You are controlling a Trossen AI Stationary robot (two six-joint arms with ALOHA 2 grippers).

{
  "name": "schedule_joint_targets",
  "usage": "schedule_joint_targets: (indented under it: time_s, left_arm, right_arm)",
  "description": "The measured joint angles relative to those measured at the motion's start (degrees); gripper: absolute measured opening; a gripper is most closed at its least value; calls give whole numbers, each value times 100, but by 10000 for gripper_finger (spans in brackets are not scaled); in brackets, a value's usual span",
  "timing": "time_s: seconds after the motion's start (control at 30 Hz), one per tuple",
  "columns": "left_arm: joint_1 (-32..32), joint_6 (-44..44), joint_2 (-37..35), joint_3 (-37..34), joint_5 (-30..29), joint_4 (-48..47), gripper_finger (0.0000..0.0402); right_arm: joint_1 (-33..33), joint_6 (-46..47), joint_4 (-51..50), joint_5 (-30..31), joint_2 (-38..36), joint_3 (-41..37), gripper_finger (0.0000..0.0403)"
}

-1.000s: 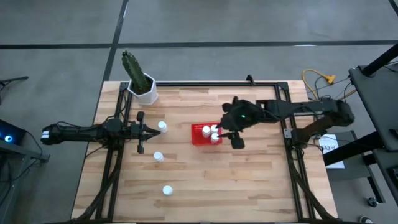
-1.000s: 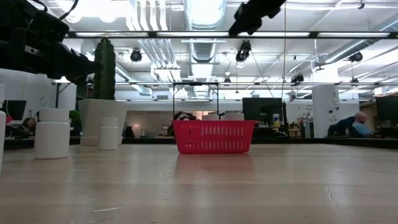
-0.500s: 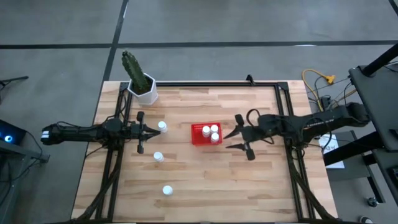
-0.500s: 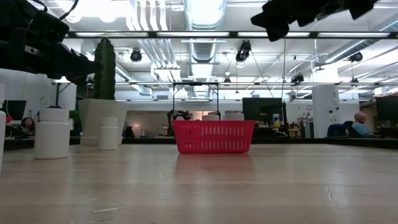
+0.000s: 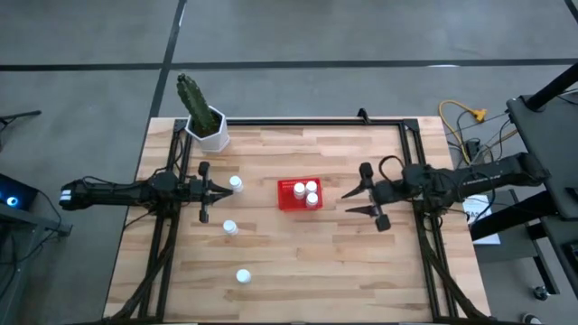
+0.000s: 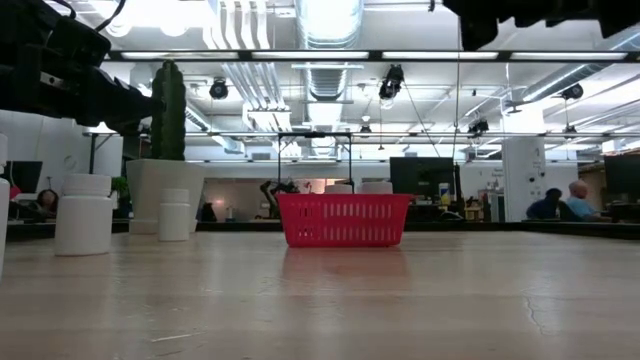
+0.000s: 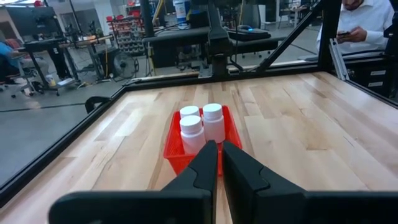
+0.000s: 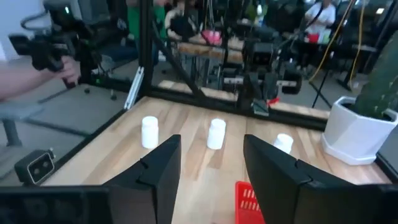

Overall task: Pick and place pill bottles into a basket
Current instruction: Put the white pill bottle into the red bin

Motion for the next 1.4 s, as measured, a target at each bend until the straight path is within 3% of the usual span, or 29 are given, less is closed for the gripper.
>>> schedule_joint_targets:
  time_s: [0.3,0.67,0.93,1.4]
  left_arm:
    - [-2,-3,2,0,0,331,5]
    - [0,-1,0,0,0,983,5]
    - [0,1,7,0,-2,1373,5]
    - [-1,-1,36,0,-2,1429,5]
  right_arm:
    - [-1,-199,1227,-2,-1282,-1136,128]
    - [-1,-396,1219,-139,-2818,-1683,15]
    - [-1,-413,833,-133,-3569,-1933,9]
    - [-5,-277,1007,-111,-4379,-2625,9]
